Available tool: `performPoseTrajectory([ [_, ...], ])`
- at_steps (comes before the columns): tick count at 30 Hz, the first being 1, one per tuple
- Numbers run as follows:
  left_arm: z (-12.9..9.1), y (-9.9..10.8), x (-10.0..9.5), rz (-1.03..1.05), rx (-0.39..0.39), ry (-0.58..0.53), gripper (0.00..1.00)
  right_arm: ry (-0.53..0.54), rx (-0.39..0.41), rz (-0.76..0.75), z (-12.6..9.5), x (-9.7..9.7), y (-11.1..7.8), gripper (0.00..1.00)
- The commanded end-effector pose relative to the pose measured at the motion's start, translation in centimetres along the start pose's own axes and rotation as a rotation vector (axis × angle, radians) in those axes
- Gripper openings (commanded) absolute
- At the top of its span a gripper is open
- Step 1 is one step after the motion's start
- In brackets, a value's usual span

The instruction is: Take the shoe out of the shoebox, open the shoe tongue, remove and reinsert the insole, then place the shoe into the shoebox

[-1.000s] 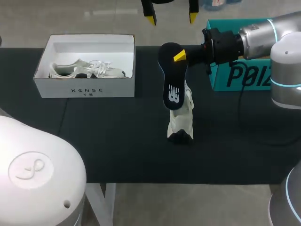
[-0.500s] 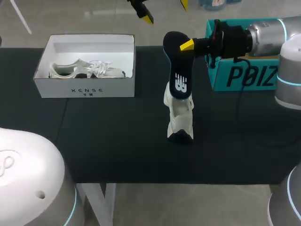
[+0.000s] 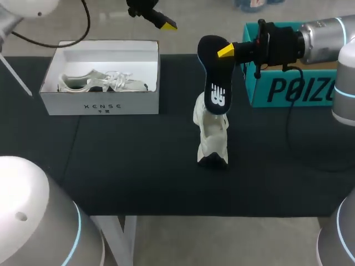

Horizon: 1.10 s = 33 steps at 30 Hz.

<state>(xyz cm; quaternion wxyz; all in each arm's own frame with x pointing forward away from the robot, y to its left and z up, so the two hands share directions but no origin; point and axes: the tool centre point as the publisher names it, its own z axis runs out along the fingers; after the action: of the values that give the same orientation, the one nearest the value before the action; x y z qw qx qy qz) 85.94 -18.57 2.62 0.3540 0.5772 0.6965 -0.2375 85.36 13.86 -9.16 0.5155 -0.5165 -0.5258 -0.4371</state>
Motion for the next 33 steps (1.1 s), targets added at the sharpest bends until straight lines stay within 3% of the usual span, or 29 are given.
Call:
performPoseTrajectory([
  [1, 0.2, -0.4, 0.8, -0.045, -0.023, -0.393, 1.00, 0.013, -0.002, 0.005, -0.2, 0.6, -0.5, 0.00],
  [11, 0.9, -0.1, 2.3, 0.016, -0.052, -0.497, 1.00, 0.063, 0.015, 0.029, -0.7, 2.1, -0.6, 0.00],
  [19, 3.0, -0.7, 2.8, -0.011, -0.019, -0.553, 1.00, 0.073, 0.030, 0.030, -0.3, 2.8, -0.5, 0.00],
  [26, 4.8, -2.4, 2.8, -0.012, 0.039, -0.572, 1.00, 0.063, 0.046, 0.014, 0.7, 3.2, -0.4, 0.00],
  [32, 5.6, -2.8, 3.4, -0.005, 0.026, -0.607, 0.88, 0.061, 0.059, 0.010, 1.2, 3.5, -0.6, 0.00],
  [33, 5.7, -2.8, 3.4, -0.002, 0.021, -0.620, 0.78, 0.059, 0.060, 0.011, 1.2, 3.5, -0.6, 0.00],
])
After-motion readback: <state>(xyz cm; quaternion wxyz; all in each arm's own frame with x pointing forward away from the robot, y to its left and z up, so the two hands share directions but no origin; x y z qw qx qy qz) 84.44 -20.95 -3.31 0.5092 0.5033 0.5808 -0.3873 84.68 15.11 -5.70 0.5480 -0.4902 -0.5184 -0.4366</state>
